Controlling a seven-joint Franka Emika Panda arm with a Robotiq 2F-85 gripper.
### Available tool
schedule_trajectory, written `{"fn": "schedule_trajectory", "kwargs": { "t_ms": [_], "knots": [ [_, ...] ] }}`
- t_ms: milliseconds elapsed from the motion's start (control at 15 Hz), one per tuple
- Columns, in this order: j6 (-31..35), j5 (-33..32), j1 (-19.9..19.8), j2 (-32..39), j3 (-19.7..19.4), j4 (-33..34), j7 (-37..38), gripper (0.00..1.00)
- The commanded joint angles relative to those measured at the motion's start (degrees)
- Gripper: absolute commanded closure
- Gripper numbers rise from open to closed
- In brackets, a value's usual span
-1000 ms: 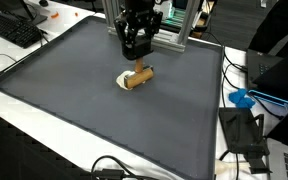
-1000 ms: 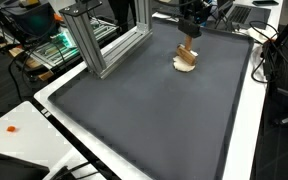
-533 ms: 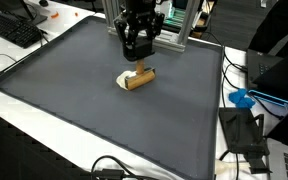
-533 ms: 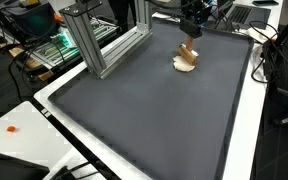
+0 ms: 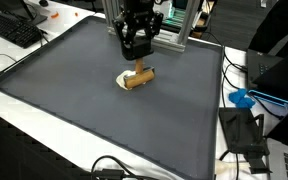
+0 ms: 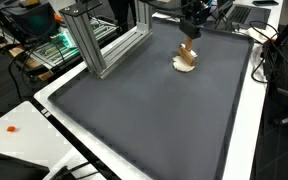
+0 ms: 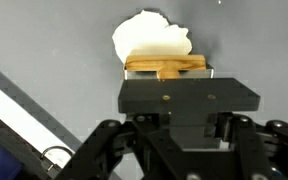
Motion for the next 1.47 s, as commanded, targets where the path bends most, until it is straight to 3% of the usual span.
{"fn": "schedule_trajectory", "kwargs": {
  "t_ms": [0,933,1400],
  "knots": [
    [-3.88,-2.57,-0.42,0.44,-1.12,-0.67,1.53,0.66],
    [-11.05,-5.42,-0.91,-0.2,-2.88,-0.29,1.59,0.66],
    [-10.83,-4.42,-1.24,0.0,-2.47,0.05,1.17,0.66]
  ]
}}
